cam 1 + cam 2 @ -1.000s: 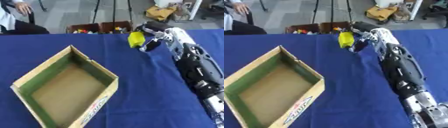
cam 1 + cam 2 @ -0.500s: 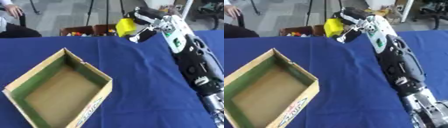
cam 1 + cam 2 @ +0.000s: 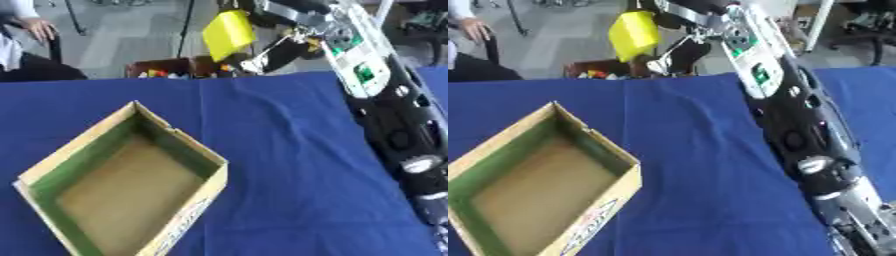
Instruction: Pick up objects on the table and place them in the box.
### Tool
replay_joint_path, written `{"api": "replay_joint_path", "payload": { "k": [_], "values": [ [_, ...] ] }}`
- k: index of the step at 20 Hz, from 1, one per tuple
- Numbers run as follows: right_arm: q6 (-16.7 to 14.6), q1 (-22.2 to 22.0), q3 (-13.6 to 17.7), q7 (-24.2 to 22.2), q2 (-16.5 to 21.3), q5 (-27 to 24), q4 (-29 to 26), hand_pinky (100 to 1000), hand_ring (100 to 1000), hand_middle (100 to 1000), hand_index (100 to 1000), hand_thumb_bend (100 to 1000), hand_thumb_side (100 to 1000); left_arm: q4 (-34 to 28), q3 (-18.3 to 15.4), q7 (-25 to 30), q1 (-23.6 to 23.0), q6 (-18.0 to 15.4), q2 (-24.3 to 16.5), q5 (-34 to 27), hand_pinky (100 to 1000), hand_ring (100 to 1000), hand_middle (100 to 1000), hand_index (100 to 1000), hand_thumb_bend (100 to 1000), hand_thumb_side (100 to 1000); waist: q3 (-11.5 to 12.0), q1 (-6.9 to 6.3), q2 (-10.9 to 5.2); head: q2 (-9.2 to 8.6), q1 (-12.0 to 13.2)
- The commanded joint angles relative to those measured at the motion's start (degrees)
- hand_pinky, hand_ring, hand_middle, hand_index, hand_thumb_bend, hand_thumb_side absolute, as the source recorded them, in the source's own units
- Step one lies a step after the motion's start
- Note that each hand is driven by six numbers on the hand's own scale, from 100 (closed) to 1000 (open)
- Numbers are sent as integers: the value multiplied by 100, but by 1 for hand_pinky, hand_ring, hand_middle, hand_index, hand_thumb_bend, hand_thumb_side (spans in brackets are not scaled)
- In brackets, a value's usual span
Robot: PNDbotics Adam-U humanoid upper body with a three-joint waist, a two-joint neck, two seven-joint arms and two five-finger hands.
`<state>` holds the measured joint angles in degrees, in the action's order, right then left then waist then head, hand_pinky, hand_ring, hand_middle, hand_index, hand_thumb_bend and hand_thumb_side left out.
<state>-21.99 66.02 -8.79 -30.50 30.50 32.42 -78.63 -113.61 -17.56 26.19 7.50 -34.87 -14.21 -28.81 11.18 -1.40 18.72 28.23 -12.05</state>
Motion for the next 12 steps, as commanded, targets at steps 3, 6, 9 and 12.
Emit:
{"api": "replay_joint_path", "payload": {
  "k": [3,6,9,12],
  "values": [
    [90,98,-188,-234,103,-515,-575,756,755,100,549,135,205,-98,-43,-45,-9,18,-217,-67,739,677,847,955,100,1000,65,100,-274,112,138],
    [141,88,-306,-355,40,-707,-778,756,753,100,546,148,217,-98,-42,-56,-4,36,-232,-87,739,677,847,955,100,1000,91,115,-300,171,214],
    [166,50,-439,-525,-45,-883,-979,757,753,100,545,149,217,-98,-42,-63,3,52,-240,-103,739,677,846,955,100,1000,117,128,-314,213,259],
    [180,-3,-527,-668,-152,-1013,-1158,759,753,100,542,149,213,-98,-42,-65,12,68,-238,-111,738,677,845,955,100,1000,140,137,-317,215,255]
  ]
}}
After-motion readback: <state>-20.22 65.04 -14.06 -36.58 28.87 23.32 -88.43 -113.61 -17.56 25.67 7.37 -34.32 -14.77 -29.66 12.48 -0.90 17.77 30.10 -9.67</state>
